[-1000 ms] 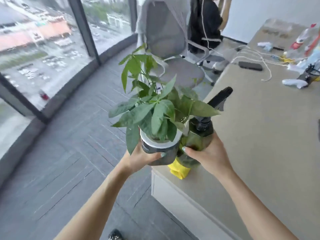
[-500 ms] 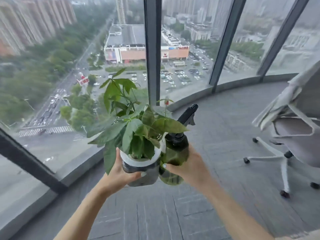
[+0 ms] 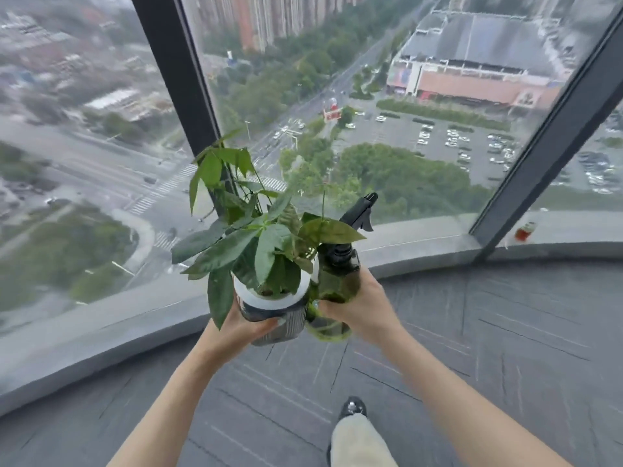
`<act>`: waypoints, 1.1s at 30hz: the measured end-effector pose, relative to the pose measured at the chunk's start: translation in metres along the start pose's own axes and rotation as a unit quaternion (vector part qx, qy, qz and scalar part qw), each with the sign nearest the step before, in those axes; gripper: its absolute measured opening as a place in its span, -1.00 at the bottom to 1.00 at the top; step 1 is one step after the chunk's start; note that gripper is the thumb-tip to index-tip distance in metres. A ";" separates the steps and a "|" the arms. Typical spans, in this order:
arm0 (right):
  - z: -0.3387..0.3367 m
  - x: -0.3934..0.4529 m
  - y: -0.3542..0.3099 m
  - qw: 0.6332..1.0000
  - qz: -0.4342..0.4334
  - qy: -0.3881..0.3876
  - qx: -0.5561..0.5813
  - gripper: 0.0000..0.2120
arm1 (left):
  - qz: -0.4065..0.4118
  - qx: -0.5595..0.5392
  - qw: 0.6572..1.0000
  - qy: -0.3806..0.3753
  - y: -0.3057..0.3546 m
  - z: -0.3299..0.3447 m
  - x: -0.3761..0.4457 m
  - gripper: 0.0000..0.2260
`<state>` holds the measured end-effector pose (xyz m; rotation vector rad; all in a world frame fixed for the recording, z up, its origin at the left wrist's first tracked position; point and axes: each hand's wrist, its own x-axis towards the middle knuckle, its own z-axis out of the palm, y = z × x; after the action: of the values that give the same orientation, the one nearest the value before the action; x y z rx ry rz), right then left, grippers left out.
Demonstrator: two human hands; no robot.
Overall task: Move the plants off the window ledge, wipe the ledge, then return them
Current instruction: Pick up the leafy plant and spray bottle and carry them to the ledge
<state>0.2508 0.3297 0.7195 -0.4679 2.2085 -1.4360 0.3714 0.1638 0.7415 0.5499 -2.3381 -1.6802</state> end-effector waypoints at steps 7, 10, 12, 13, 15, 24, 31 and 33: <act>0.018 0.141 0.005 0.998 -0.019 -0.060 -0.031 -0.48 | -0.034 0.017 0.996 0.082 -0.053 -0.010 0.108 -0.30; 0.025 0.198 0.028 0.997 -0.002 -0.060 -0.044 -0.51 | -0.059 0.008 0.994 0.091 -0.088 0.001 0.159 -0.40; 0.030 0.231 0.051 0.997 0.015 -0.054 -0.046 -0.50 | -0.068 0.008 0.995 0.074 -0.115 0.010 0.192 -0.42; 0.034 0.247 0.064 0.998 0.021 -0.050 -0.045 -0.50 | -0.070 0.015 0.995 0.067 -0.130 0.015 0.207 -0.41; 0.043 0.281 0.096 0.998 0.030 -0.043 -0.042 -0.49 | -0.073 0.021 0.995 0.063 -0.166 0.026 0.239 -0.42; 0.128 0.432 0.305 0.999 -0.010 -0.005 -0.048 -0.50 | -0.041 0.030 0.997 0.064 -0.409 0.092 0.361 -0.46; 0.202 0.538 0.446 0.995 -0.061 0.005 -0.074 -0.49 | -0.006 0.054 0.995 0.086 -0.599 0.123 0.438 -0.43; 0.218 0.562 0.475 0.995 -0.071 0.011 -0.073 -0.48 | 0.003 0.057 0.993 0.103 -0.635 0.131 0.456 -0.43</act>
<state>-0.1142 0.0635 0.1000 -0.6750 2.3498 -1.3603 0.0190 -0.0902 0.0781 0.7012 -2.2922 -1.4189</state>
